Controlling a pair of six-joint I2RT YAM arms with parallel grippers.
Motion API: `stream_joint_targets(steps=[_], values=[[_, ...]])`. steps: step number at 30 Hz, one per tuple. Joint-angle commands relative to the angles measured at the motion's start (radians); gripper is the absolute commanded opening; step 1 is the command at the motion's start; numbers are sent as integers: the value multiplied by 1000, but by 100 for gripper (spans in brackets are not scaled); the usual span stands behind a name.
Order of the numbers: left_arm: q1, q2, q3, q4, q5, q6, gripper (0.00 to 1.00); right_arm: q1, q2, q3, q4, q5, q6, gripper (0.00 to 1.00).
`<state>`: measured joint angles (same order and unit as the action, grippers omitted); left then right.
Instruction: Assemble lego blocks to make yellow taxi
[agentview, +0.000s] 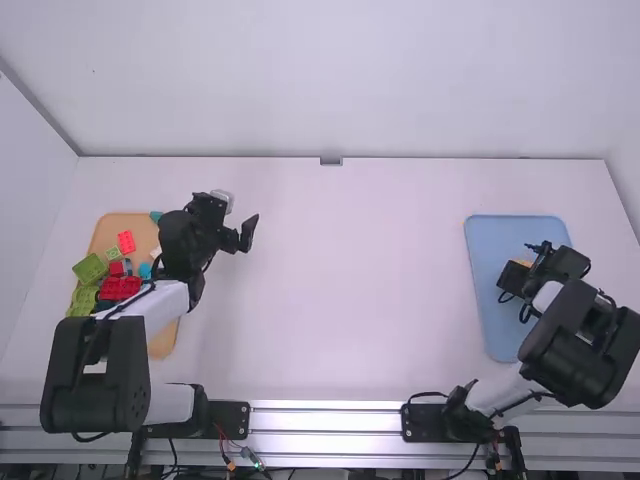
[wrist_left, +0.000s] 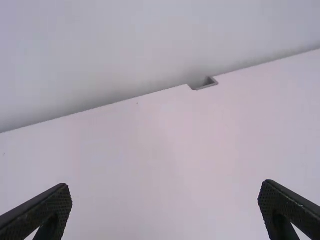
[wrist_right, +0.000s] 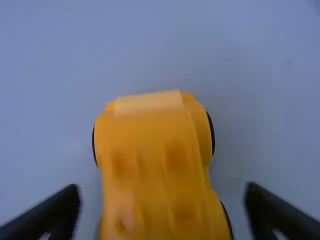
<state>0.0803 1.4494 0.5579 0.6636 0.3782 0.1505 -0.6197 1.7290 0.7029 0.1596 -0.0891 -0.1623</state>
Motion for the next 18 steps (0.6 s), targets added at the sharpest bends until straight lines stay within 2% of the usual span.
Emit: stream_joint_targets(steps=[1,7,13,18], values=[[-10,-4,-8,-3,-56,-52,99,32,-39,10,-29,77,28,99],[-33,-57,-1,-58,-62,-24,99,114,-158,10,-103,156,28,99],[-31,-199,57,-233,-105,-32,99,222,-374,10,-213,169,27,99],[-22,-369,59,-230,-107,-249,99,327,-595,10,-285,168,28,99]])
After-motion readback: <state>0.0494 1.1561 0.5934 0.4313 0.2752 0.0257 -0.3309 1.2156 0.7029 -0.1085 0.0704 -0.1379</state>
